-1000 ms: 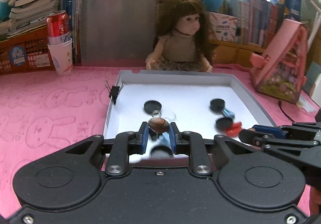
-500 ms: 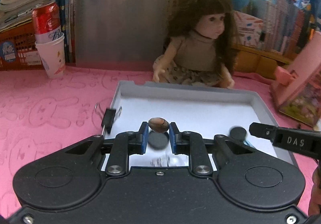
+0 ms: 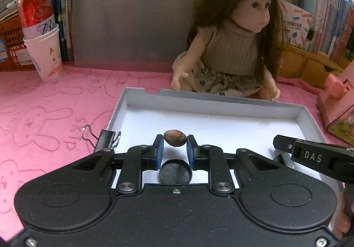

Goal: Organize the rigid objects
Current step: 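Carry both brown nuts over the tray with both tools, then open the right tool to drop its nut while the left tool releases its nut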

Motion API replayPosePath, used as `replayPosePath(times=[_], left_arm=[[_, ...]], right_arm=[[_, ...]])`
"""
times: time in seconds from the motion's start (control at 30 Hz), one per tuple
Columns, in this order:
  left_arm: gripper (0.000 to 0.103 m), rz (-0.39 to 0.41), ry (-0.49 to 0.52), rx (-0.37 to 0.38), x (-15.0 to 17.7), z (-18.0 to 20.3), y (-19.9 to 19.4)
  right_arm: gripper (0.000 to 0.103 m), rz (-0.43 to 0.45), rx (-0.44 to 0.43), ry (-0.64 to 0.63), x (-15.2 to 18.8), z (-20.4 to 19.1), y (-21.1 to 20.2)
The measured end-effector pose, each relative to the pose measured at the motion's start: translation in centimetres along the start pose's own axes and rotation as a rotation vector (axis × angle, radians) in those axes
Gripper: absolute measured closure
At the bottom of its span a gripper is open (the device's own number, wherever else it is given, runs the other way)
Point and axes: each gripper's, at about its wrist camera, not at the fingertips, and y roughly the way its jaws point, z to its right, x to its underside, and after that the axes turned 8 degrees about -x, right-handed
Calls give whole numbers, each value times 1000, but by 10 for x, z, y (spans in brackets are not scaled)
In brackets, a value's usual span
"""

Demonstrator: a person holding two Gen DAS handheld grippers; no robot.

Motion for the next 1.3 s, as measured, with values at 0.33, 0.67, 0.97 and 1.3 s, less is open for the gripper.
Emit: replayPosePath(times=[0.33, 0.67, 0.97, 1.3], left_arm=[[80, -9, 22, -6, 5, 7, 6], [51, 56, 12, 20, 6, -4, -36], [47, 123, 49, 31, 38, -17, -99], [45, 118, 70, 57, 92, -33, -146]], right_arm=[[72, 2, 4, -37, 1, -5, 1], [41, 75, -40, -54, 1, -13, -39], [24, 164, -44, -100, 28, -26, -95], [17, 202, -49, -123, 76, -28, -135]])
